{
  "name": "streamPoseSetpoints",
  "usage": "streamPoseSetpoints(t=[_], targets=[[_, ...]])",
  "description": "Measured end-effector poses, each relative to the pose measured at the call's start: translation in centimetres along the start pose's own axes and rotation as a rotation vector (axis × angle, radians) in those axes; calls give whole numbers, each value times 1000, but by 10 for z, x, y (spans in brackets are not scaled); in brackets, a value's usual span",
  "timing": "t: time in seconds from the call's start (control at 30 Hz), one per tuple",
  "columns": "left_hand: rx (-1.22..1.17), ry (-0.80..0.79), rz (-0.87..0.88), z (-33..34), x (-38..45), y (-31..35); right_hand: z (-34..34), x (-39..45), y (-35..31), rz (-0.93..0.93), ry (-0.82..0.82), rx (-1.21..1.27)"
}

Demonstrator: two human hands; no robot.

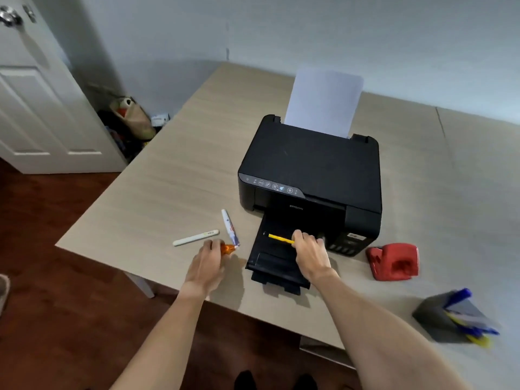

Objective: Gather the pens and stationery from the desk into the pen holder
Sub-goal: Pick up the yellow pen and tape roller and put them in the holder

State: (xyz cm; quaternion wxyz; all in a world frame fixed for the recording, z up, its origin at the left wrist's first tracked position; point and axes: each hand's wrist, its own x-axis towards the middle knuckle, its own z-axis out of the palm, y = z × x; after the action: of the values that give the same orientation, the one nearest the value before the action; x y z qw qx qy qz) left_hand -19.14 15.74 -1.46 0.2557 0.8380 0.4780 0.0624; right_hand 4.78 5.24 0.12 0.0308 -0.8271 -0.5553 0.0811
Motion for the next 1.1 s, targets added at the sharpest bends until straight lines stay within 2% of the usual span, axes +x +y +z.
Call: streamPoseSetpoints(t=[0.13,0.3,0.47,0.57,0.73,0.9,1.1], targets=[[-70,-7,138,-8,-4,39,-8,-28,25,47,40,103],[-17,-167,411,12,-3,110,-35,-78,81,112,150,162],[25,-321,631,50,4,216,-73,-140,174,355,230,186],[16,-343,738,74,-1,279,-96,-180,229,499,252,182],[-9,-347,833,105,-15,358,-117,-236,289,607,253,98],[-46,-374,913,125,-27,401,-112,-247,306,588,167,103],[79,-385,994,143,-26,416,-99,-236,304,467,200,268]])
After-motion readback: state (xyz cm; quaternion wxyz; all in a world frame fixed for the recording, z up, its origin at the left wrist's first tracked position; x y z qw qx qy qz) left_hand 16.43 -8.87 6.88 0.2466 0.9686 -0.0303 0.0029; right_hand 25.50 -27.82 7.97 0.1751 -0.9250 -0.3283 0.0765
